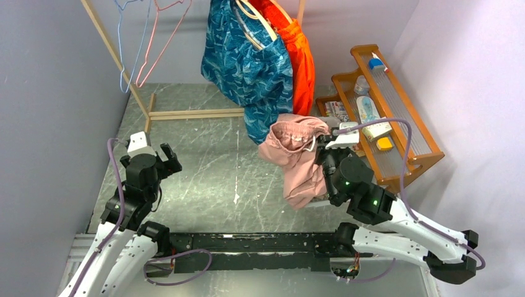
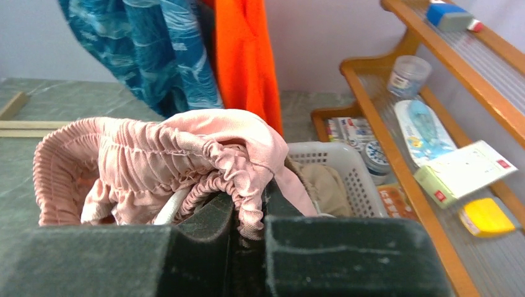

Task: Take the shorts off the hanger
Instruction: Place the shorts in the basket.

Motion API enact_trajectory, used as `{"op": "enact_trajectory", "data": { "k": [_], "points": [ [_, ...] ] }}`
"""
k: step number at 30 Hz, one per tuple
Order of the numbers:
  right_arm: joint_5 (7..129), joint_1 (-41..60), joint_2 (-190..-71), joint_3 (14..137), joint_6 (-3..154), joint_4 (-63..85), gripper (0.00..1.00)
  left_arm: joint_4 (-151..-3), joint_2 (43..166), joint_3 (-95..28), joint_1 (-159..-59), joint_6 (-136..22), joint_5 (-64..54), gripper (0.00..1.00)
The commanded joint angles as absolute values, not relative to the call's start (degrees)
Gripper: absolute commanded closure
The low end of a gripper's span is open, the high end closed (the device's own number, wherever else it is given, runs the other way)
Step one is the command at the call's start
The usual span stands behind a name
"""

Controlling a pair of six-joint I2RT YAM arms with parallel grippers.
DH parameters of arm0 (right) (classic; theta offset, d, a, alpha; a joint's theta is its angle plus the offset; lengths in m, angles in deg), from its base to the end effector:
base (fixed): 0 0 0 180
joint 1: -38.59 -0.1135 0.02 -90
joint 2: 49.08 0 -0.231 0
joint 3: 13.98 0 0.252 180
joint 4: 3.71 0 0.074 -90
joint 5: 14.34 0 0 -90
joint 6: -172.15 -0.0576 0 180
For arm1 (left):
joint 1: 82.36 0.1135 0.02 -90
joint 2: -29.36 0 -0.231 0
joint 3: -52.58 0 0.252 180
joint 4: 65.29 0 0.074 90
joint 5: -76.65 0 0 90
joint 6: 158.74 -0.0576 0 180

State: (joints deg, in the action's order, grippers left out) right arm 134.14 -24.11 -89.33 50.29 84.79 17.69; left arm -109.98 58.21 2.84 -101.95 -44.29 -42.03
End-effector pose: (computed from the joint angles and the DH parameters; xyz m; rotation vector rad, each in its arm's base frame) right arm 0.1252 0.1355 0.3701 -0.0621 1.5459 0.0524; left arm 0.1666 -0.0300 0.2646 -0.3982 1.8912 -0.0141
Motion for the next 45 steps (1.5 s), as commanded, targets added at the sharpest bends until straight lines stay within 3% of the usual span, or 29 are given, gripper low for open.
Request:
{"op": "enact_trajectory", "data": {
  "k": [1, 11, 24, 36, 41, 45],
  "points": [
    [142.3, -24.0, -85.2, 50.3, 88.3, 11.0, 1.00, -108.8, 58.0, 1.4, -101.5, -44.3, -42.1, 0.03],
    [140.8, -24.0, -86.3, 61.0, 94.3, 16.3, 1.00, -108.9, 59.0, 1.1, -101.4, -44.4, -41.9, 0.03],
    [138.2, -21.6, -90.6, 53.7, 88.4, 17.9, 1.00, -108.8, 59.0, 1.2, -101.4, -44.6, -41.5, 0.03],
    [93.3, 22.6, -100.6, 46.7, 66.9, 20.6, 1.00, -109.1, 57.7, 1.4, -101.3, -44.1, -41.9, 0.03],
    [82.7, 29.4, -106.4, 40.7, 61.0, 14.7, 1.00, -109.1, 57.4, 1.5, -101.3, -44.0, -42.0, 0.03],
    [88.7, 29.6, -114.2, 40.4, 59.7, 15.7, 1.00, -109.1, 57.7, 1.4, -101.3, -44.0, -42.1, 0.03]
  ]
}}
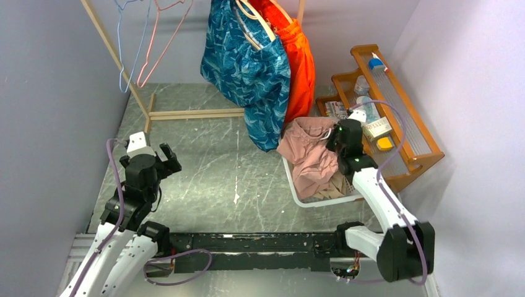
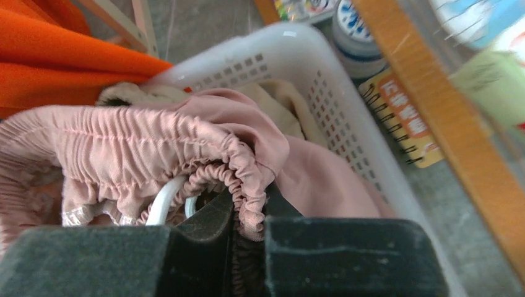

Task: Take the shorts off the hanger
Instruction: Place the shorts in the basket.

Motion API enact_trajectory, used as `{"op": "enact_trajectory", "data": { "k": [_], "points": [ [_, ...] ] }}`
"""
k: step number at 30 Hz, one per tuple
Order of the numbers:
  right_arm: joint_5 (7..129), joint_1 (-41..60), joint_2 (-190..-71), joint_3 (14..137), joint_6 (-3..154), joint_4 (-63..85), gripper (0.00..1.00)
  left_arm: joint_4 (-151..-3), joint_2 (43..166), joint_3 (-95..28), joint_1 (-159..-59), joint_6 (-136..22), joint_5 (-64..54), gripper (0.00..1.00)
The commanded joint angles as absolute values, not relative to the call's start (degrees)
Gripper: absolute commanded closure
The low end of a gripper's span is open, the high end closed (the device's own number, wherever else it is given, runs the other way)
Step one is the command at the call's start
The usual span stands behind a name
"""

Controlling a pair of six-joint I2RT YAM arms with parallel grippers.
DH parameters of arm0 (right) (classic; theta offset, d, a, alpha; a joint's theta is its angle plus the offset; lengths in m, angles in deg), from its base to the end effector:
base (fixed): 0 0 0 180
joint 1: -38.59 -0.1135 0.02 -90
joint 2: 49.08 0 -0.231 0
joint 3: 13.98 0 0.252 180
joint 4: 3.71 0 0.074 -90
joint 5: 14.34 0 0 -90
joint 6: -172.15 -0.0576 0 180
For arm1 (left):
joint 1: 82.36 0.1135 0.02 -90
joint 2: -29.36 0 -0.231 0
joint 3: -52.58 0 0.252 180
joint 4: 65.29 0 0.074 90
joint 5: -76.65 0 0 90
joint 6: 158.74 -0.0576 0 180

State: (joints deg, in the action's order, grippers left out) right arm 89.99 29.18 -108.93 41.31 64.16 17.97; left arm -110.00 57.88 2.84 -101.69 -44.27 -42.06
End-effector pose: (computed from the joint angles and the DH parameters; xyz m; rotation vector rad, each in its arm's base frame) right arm 0.2703 0.0303 0.2358 0.3067 1.9904 0.0505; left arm 0.1659 -0.0289 0.2654 -0.4040 1.8851 -0.0136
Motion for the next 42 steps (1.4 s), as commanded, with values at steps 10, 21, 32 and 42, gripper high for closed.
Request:
{"op": "enact_trajectory", "data": {
  "k": [10, 21, 32, 42],
  "points": [
    [90.0, 29.6, -122.9, 38.9, 60.6, 18.1, 0.91, -109.1, 58.5, 1.3, -101.3, -44.0, -42.0, 0.03],
    [92.6, 29.5, -110.4, 45.6, 59.8, 26.0, 0.49, -109.0, 58.5, 1.2, -101.3, -44.2, -41.6, 0.03],
    [78.2, 29.6, -106.8, 48.8, 59.6, 28.8, 0.25, -108.7, 57.6, 1.5, -101.3, -44.7, -41.0, 0.03],
    [71.2, 28.9, -107.7, 50.2, 59.0, 27.9, 0.40, -108.8, 57.1, 1.5, -101.2, -44.5, -41.2, 0.03]
  ]
}}
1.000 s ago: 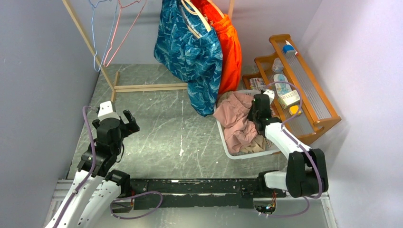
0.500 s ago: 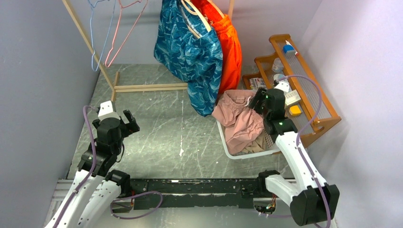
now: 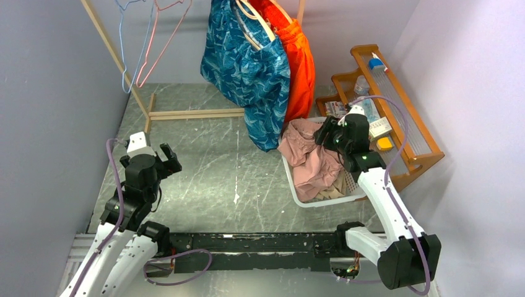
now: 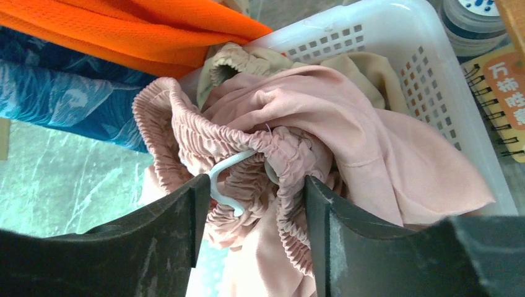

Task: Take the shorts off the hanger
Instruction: Place the shorts in the basket.

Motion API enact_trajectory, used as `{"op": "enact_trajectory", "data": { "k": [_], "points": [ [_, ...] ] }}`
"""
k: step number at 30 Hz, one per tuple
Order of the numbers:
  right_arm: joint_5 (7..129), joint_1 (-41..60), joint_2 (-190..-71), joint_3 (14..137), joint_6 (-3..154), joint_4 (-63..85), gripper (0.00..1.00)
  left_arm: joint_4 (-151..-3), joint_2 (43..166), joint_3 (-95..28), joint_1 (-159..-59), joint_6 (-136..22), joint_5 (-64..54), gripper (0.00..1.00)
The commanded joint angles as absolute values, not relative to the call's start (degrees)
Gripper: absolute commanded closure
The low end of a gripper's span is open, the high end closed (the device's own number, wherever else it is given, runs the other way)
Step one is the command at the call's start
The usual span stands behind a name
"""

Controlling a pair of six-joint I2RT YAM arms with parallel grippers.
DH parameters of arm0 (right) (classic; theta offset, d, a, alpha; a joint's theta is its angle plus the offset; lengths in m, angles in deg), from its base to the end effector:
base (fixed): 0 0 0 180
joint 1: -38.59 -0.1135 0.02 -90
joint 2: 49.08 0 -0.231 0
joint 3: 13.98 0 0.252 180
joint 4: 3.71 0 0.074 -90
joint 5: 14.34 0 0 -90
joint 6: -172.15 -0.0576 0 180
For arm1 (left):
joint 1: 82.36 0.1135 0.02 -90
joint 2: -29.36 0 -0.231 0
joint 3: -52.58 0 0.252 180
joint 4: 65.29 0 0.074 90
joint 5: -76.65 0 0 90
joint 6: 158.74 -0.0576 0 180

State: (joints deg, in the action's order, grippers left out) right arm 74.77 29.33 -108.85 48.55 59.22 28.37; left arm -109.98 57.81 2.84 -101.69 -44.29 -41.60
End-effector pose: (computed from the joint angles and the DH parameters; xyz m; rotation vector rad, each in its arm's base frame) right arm 0.2665 0.0444 0.2608 0.2407 2.0885 0.3568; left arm 0.1658 -0.0293 0.2655 -0.3991 1.8865 -0.0217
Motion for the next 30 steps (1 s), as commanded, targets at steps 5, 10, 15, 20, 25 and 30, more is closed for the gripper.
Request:
{"op": "enact_trajectory", "data": {
  "k": [5, 10, 15, 20, 25, 30],
  "points": [
    [72.2, 28.4, -111.1, 53.4, 62.7, 32.9, 0.30, -108.8, 57.1, 1.6, -101.2, -44.5, -41.2, 0.03],
    [76.0, 28.0, -108.3, 54.8, 64.2, 33.8, 0.28, -108.9, 56.9, 1.6, -101.3, -44.4, -41.3, 0.03],
    [78.0, 23.1, -110.8, 55.6, 63.4, 35.2, 0.20, -109.0, 57.5, 1.5, -101.2, -44.2, -41.7, 0.03],
    [87.0, 14.2, -117.2, 50.7, 61.7, 31.8, 0.00, -108.9, 57.5, 1.4, -101.3, -44.3, -41.5, 0.03],
    [101.5, 12.9, -125.0, 45.5, 58.7, 26.6, 0.00, -109.1, 57.2, 1.5, -101.3, -44.0, -41.9, 0.03],
    [106.0, 13.0, -133.1, 44.2, 57.7, 24.3, 0.01, -109.2, 57.2, 1.5, -101.2, -44.0, -41.9, 0.03]
  ]
}}
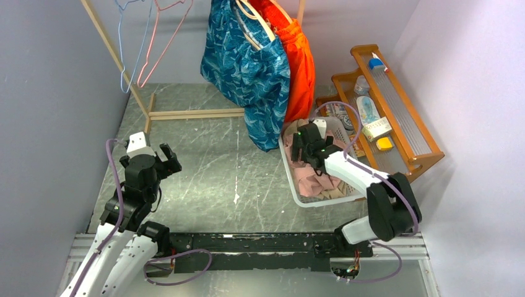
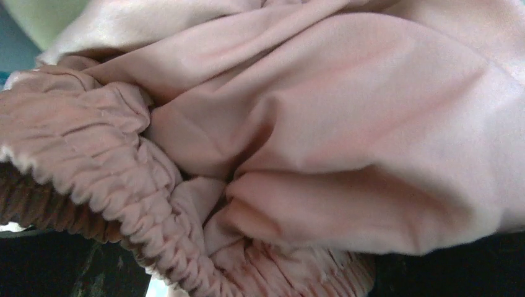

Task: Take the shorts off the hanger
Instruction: Place the shorts in the basket.

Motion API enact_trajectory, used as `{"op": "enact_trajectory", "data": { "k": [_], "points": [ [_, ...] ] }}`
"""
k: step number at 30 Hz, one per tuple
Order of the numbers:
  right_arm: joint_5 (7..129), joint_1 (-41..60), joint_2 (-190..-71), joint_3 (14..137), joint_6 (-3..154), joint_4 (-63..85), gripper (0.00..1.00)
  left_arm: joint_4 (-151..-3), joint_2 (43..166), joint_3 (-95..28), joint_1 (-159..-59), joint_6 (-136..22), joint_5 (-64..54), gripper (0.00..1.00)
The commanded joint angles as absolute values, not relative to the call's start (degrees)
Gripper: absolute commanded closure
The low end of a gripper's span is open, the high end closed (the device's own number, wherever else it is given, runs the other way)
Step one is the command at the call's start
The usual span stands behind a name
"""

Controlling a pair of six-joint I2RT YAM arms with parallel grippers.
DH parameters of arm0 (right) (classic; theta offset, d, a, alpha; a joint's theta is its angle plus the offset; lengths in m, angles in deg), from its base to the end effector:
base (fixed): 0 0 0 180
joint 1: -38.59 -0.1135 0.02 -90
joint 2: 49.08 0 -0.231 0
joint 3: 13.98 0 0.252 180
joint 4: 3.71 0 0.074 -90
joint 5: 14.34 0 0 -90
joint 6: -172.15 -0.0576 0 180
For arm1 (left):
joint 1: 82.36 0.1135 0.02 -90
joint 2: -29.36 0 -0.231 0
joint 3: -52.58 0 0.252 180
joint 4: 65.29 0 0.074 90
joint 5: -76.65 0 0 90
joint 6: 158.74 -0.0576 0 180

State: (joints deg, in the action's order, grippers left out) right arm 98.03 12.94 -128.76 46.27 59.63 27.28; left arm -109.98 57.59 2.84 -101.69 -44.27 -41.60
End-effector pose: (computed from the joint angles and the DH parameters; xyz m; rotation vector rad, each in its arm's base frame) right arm 0.2775 0.1090 0.1588 0.1034 2.3633 -0.0795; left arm 0.1653 -0.0291 0.2661 -0.4001 1.8829 -0.0238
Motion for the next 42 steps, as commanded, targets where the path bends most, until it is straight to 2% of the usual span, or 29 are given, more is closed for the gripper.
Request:
{"op": "enact_trajectory", "data": {
  "k": [1, 6, 16, 20, 24, 27, 31, 35, 38, 42],
  "points": [
    [104.8, 13.0, -133.7, 43.9, 57.8, 23.6, 0.02, -109.2, 57.2, 1.5, -101.2, -44.0, -42.1, 0.03],
    [101.6, 13.0, -130.0, 44.8, 57.7, 25.0, 0.02, -109.2, 57.0, 1.5, -101.3, -43.8, -42.1, 0.03],
    [103.7, 13.0, -109.4, 50.2, 61.8, 30.0, 0.00, -109.0, 57.7, 1.4, -101.2, -44.2, -41.4, 0.02],
    [101.3, 13.0, -105.6, 52.1, 61.3, 33.0, 0.00, -108.9, 57.4, 1.5, -101.2, -44.5, -41.0, 0.02],
    [95.3, 13.0, -102.1, 50.1, 64.6, 28.5, 0.00, -108.8, 57.4, 1.5, -101.1, -44.5, -40.8, 0.02],
    [92.8, 13.0, -103.4, 51.0, 63.6, 29.6, 0.01, -109.0, 57.2, 1.5, -101.2, -44.3, -41.0, 0.03],
    [85.9, 13.0, -108.0, 51.5, 62.4, 28.9, 0.20, -108.9, 56.6, 1.7, -101.2, -44.3, -40.9, 0.03],
    [92.4, 14.9, -113.7, 49.6, 60.5, 25.3, 0.26, -109.0, 56.9, 1.6, -101.2, -44.2, -40.8, 0.03],
    [89.5, 18.6, -119.0, 45.1, 62.0, 17.1, 0.35, -109.1, 57.0, 1.6, -101.1, -44.1, -40.7, 0.03],
    [82.2, 21.0, -129.5, 46.1, 59.9, 19.3, 0.37, -109.6, 56.8, 1.5, -101.2, -43.6, -41.0, 0.03]
  ]
}}
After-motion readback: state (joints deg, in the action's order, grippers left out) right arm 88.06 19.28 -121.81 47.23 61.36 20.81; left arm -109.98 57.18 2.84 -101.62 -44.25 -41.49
